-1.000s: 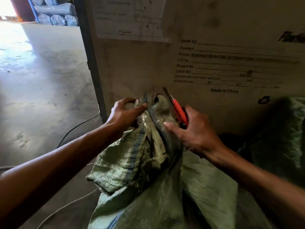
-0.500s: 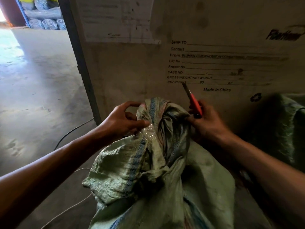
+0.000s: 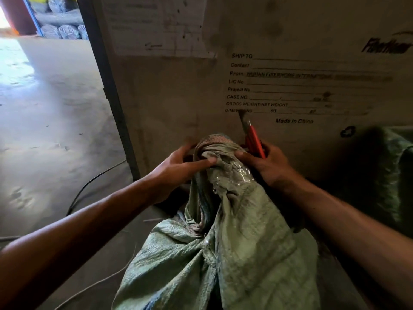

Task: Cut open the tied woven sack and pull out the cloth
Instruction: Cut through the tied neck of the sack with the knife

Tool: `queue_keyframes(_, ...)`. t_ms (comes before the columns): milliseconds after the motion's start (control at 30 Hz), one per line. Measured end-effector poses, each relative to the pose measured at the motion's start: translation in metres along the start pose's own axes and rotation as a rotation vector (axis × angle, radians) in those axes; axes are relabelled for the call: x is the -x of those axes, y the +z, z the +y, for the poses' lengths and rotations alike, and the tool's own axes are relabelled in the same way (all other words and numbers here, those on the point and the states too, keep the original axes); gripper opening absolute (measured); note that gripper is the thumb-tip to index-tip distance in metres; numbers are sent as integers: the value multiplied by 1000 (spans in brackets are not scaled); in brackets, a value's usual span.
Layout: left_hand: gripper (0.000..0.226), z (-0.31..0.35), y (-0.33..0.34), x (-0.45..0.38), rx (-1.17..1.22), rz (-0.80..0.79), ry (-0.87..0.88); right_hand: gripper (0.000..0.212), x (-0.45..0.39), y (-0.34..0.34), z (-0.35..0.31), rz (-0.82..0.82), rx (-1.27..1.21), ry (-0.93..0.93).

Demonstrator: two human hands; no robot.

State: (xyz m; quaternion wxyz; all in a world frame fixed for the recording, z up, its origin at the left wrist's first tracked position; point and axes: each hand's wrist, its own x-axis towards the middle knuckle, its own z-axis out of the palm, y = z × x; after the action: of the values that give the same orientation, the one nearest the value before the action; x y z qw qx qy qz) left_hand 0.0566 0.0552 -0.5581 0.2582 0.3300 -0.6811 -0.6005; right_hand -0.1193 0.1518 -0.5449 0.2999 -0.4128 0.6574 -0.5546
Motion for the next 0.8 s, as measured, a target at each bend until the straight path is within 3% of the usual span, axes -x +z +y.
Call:
queue_keyframes(33,44,-3,0,-1,21,2,-9,33,0,0,-1,-18,31,-11)
queue_keyframes(100,34,-9,-6,-6,-88,156,24,32,0,0,-5,-38,96,-18)
queue_keyframes(200,36,-14,-14,-12,-251,334,-2,30,3,-1,-11,-63,181,-16)
queue_keyframes(400,47,-16,-9,-10,-220,262,32,34,8,3,-5,-159,325,23)
queue_keyframes(567,53,-21,21,-11,-439,239,128,21,23,-29,12,88,196,154)
queue_keyframes(700,54,-23,68,-17,-461,188,196,11,61,-93,61,343,436,224)
queue_keyframes(800,48,-29,100,-20,-454,103,209,27,99,-141,116,445,705,333)
